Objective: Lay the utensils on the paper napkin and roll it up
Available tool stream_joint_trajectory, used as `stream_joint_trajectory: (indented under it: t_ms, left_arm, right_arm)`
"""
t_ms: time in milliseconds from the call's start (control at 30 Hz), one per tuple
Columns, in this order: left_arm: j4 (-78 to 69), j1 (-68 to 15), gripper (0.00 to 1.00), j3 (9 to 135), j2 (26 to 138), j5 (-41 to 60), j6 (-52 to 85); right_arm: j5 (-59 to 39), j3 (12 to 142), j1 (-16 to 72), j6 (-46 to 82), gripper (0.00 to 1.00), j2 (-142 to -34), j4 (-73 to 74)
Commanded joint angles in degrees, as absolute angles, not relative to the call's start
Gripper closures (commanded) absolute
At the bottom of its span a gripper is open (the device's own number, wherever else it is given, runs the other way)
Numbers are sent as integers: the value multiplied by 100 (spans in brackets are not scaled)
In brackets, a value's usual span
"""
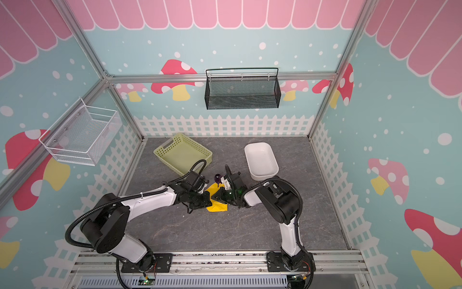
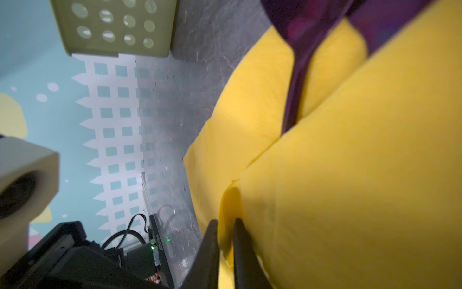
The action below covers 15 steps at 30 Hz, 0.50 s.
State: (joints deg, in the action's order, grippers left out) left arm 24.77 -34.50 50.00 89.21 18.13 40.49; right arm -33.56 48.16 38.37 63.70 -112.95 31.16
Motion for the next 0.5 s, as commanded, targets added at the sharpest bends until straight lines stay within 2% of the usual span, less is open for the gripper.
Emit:
stream_joint_trajectory:
  t_ms: [0,267,333,400,467]
  left_arm:
    - [2600,-3228,89,4924,8703,1551,4154]
    - [2619,-2982,88,5302,9074,1691,4031]
    - [2615,-2984,87,5414,9170,1680,4021]
    - [2610,-2986,87,5506,9223,1625,4024]
    - [2610,-2976,87,5597,9283,1600,4029]
  right_arm:
    - [-3235,4808,3876,6434,77,-11366,3118]
    - [-3263,4764,3876,6451,66,-11382,3120]
    - [-3235,4746,3876,6451,61,-11364,3111]
    - [-3234,4735,3877,6451,61,-11355,3103]
    - [-3238,4730,3877,6451,67,-11363,3103]
